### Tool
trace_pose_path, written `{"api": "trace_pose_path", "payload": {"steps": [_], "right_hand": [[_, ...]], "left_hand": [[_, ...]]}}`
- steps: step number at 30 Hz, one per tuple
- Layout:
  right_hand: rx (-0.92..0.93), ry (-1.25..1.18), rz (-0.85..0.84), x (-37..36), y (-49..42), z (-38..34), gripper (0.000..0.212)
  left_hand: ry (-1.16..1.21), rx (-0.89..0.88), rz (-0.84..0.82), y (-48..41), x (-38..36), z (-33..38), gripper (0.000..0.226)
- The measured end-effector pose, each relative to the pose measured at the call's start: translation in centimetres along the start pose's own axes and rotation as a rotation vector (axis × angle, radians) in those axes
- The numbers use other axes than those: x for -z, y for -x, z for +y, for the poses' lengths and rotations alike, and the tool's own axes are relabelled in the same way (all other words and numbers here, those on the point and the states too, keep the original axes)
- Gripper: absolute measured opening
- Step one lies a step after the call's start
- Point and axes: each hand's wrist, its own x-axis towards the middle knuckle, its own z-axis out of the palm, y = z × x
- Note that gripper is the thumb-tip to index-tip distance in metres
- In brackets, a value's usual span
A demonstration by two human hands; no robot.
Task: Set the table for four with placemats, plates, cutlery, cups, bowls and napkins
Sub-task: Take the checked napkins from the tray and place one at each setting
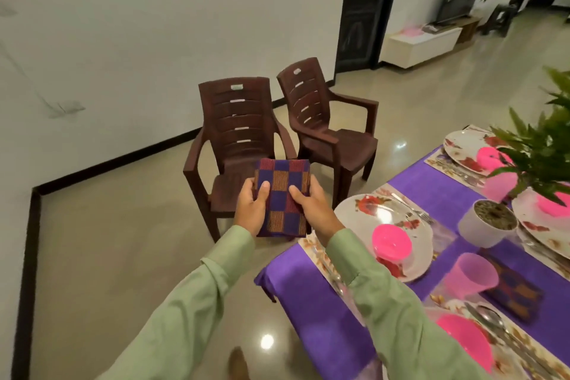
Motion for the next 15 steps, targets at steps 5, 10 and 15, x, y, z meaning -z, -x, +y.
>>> {"api": "trace_pose_path", "payload": {"steps": [5,10,15], "right_hand": [[0.023,0.032,0.101,-1.7,-8.3,0.6,0.029],[0.039,0.002,0.384,-5.3,-17.4,1.9,0.020],[0.033,-0.014,0.514,-8.4,-24.0,0.5,0.020]], "left_hand": [[0.017,0.012,-0.094,-9.3,1.2,-0.8,0.018],[0.114,0.052,-0.286,-20.2,3.6,-1.8,0.020],[0.068,0.055,-0.449,-29.6,5.5,-1.2,0.027]]}}
